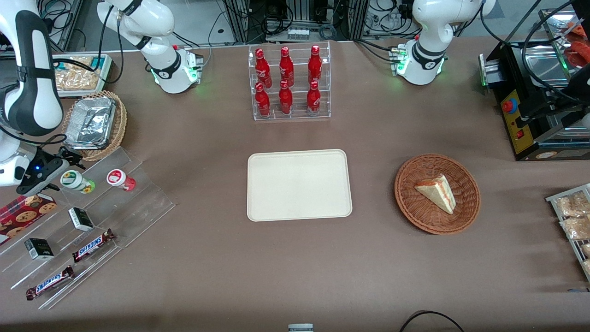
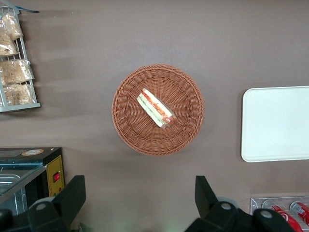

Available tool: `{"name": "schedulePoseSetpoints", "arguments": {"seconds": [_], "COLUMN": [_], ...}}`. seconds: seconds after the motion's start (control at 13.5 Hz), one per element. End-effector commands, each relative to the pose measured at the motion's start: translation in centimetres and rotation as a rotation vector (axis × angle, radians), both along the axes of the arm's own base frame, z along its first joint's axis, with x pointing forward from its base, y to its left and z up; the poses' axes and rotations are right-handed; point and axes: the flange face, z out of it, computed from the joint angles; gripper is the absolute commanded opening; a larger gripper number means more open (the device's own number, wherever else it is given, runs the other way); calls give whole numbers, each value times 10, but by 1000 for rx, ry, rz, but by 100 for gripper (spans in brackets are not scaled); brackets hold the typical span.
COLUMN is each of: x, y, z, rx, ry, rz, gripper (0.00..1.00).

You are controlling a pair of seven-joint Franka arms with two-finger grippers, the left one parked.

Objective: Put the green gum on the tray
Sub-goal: 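Close the right gripper around the green-labelled gum tub, then lift the gum tub and carry it over the cream tray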

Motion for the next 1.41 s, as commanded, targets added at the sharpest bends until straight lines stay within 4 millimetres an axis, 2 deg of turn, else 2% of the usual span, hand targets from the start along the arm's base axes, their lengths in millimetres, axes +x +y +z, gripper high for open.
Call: {"name": "schedulePoseSetpoints", "arguments": {"seconds": [0.0,0.07,0.15,0.22,0.52,0.74,1.04,1.33], "x": [-1,-1,-1,-1,3,13,26,33], "y": [-2,-1,-1,-1,2,8,44,94], "z": [-4,-4,-4,-3,10,34,56,67], "rx": [13,13,13,13,15,22,32,29], "ry": [-23,-23,-23,-23,-22,-7,22,83], "rz": [16,18,24,24,28,29,-7,-94], "gripper": [61,31,7,0,0,0,0,0]}}
